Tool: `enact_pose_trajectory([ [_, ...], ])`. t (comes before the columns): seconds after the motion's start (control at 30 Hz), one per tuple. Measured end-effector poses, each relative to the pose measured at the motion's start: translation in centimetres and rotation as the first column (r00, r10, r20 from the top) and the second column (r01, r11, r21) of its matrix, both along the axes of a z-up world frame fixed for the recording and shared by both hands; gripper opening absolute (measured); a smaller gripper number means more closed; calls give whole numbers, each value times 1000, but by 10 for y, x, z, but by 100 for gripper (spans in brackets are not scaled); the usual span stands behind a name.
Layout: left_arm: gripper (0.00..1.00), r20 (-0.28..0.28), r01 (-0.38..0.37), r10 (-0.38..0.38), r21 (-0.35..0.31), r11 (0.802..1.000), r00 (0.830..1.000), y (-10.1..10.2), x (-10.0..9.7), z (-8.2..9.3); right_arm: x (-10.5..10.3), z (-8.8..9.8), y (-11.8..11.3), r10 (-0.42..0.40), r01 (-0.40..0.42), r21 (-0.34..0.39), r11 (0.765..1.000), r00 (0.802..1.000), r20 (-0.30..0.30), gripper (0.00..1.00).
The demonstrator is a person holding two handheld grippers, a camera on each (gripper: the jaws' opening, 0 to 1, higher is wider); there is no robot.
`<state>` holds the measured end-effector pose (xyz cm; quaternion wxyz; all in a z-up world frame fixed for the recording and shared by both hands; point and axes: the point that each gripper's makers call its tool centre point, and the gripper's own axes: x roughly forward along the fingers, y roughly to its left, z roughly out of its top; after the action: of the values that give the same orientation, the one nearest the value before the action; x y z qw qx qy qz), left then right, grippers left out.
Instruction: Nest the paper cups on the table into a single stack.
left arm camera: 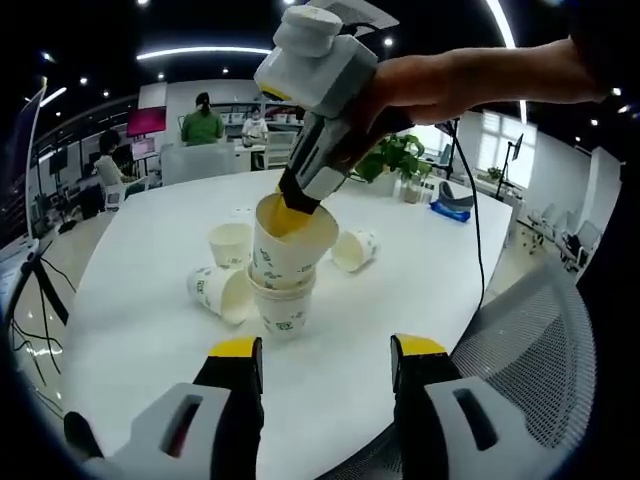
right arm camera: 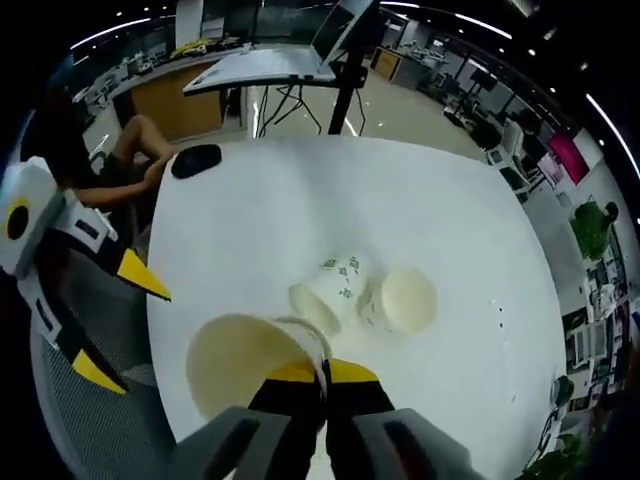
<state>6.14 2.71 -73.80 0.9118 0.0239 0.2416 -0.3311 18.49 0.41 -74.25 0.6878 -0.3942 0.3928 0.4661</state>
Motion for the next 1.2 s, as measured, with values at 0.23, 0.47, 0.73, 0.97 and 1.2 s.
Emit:
enact_pose_trajectory([
  [0.23,50,-1,1,-1,-1,1000,1000,0,0,0,1,-5,-1,-2,2,-13,1000,1000,-7,0],
  [0.47,50,-2,0,0,-2,1000,1000,0,0,-1,-1,-8,-2,-12,12,-19,1000,1000,-13,0],
  [0.73,50,-3,2,-2,2,1000,1000,0,0,-1,2,-13,-3,-17,17,-20,1000,1000,-17,0],
  [0.97,50,-3,2,-2,2,1000,1000,0,0,-1,5,-16,-4,-18,18,-25,1000,1000,-14,0],
  [1.2,50,-4,3,-3,2,1000,1000,0,0,-1,5,-15,-4,-19,19,-25,1000,1000,-10,1],
])
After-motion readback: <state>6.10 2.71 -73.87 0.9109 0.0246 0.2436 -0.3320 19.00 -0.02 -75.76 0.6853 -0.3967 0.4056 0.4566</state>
